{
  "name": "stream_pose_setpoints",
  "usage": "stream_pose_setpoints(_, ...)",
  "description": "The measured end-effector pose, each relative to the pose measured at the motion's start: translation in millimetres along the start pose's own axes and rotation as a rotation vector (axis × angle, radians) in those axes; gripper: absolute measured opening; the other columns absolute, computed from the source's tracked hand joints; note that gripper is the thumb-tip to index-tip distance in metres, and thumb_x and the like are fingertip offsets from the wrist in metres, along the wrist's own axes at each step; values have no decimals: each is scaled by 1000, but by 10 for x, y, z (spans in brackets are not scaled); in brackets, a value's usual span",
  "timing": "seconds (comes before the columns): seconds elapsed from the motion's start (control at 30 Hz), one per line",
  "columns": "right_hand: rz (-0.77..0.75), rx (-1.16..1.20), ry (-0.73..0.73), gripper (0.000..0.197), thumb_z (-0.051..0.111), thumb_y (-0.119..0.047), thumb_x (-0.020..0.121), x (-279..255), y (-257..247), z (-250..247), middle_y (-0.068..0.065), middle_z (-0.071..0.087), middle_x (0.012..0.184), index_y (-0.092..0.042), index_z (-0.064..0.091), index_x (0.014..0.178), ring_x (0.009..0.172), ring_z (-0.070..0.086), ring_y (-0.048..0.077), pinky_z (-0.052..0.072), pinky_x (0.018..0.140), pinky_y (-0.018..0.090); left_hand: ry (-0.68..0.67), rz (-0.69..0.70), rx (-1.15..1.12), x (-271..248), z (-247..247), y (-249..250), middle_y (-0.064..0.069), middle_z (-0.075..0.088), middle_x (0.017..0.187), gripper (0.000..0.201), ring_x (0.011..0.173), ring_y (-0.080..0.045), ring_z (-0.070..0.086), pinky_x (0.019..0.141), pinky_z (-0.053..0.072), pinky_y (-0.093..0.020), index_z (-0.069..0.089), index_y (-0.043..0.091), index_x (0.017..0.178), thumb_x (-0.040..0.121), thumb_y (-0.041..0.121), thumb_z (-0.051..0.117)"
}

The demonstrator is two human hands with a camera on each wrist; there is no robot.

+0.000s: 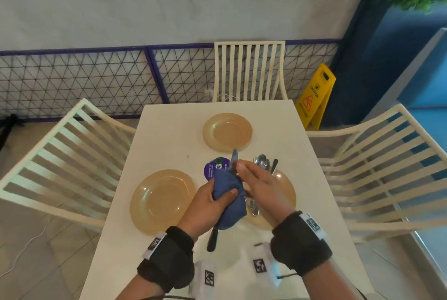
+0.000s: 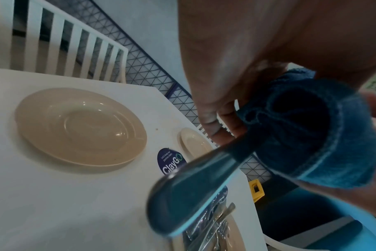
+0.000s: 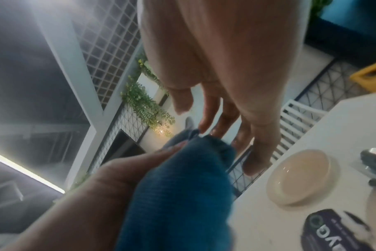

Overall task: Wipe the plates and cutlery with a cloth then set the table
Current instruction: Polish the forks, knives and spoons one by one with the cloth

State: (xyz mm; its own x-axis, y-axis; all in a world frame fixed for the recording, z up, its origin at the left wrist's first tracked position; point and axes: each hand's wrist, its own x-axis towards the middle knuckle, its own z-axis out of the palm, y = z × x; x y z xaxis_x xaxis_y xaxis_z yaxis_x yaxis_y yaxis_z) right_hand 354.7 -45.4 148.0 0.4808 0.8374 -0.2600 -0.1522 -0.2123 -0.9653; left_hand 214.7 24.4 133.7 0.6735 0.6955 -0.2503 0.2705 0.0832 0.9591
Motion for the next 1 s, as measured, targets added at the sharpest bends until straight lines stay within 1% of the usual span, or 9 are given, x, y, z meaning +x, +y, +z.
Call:
stream_pose_setpoints(0.1, -16, -14, 41, 25, 55, -21, 103, 89, -14, -49, 12, 75, 92, -6, 74, 98, 84, 67, 16, 56, 78, 31, 17, 34, 20, -40, 210, 36, 7, 75, 111, 26, 99, -4, 71, 83, 56, -19, 62, 26, 124, 98, 29, 64)
stream_pose_setpoints(0.2, -15, -26, 112, 26, 55, -19, 102, 195, 7, -226, 17, 73, 91, -4, 74, 93, 82, 64, 16, 53, 77, 37, 17, -1, 64, -108, 303, -77, 9, 75, 111, 29, 101, -3, 70, 85, 55, -20, 61, 27, 125, 97, 28, 67)
stream_pose_setpoints(0.33, 39, 97, 236, 26, 55, -23, 101, 329, 48, -468, -3, 70, 73, -20, 75, 84, 75, 62, 16, 44, 66, 33, -17, -82, 227, -271, 370, -323, 8, 76, 105, 23, 96, -6, 71, 90, 58, -35, 64, 30, 115, 92, 31, 71)
stream_pose_setpoints(0.47, 91, 84, 107, 22, 54, -19, 103, 156, 157, -410, -2, 68, 70, -8, 73, 100, 65, 61, 12, 48, 60, 25, 105, -75, 253, -197, 473, -197, 10, 75, 88, 23, 74, 1, 70, 68, 56, -26, 67, 29, 106, 91, 46, 70)
stream_pose_setpoints(0.57, 84, 79, 82, 22, 54, -16, 103, 205, 156, -426, 1, 67, 69, -5, 72, 99, 62, 56, 14, 49, 57, 23, 100, -71, 282, -153, 543, -171, 8, 74, 92, 27, 65, 0, 67, 57, 54, -25, 65, 29, 110, 92, 50, 66)
stream_pose_setpoints(0.6, 79, 105, 125, 22, 54, -16, 102, 290, 127, -474, 3, 66, 71, -7, 73, 97, 64, 56, 15, 48, 58, 24, 74, -77, 291, -168, 541, -201, 8, 73, 94, 27, 69, -1, 67, 59, 55, -28, 63, 30, 111, 92, 48, 66)
stream_pose_setpoints(0.7, 83, 217, 236, 22, 53, -14, 103, 545, 109, -619, 7, 64, 74, -10, 72, 92, 71, 57, 19, 47, 62, 28, -1, -97, 348, -217, 415, -338, 13, 72, 105, 31, 95, -4, 68, 87, 57, -37, 61, 32, 116, 90, 47, 67)
stream_pose_setpoints(0.87, 147, 148, 110, 23, 50, -17, 105, 467, 339, -294, 3, 68, 74, -9, 71, 97, 69, 61, 15, 48, 64, 28, 29, -157, 331, -104, 164, -442, 12, 73, 102, 48, 96, -7, 69, 89, 57, -39, 63, 32, 113, 74, 61, 63)
stream_pose_setpoints(1.0, 181, 187, 226, 22, 49, -14, 104, 769, 404, -217, 15, 65, 79, -4, 68, 101, 76, 61, 27, 50, 69, 32, 6, -186, 286, -116, -7, -587, 12, 73, 105, 38, 98, -2, 69, 93, 56, -37, 61, 33, 116, 83, 52, 69)
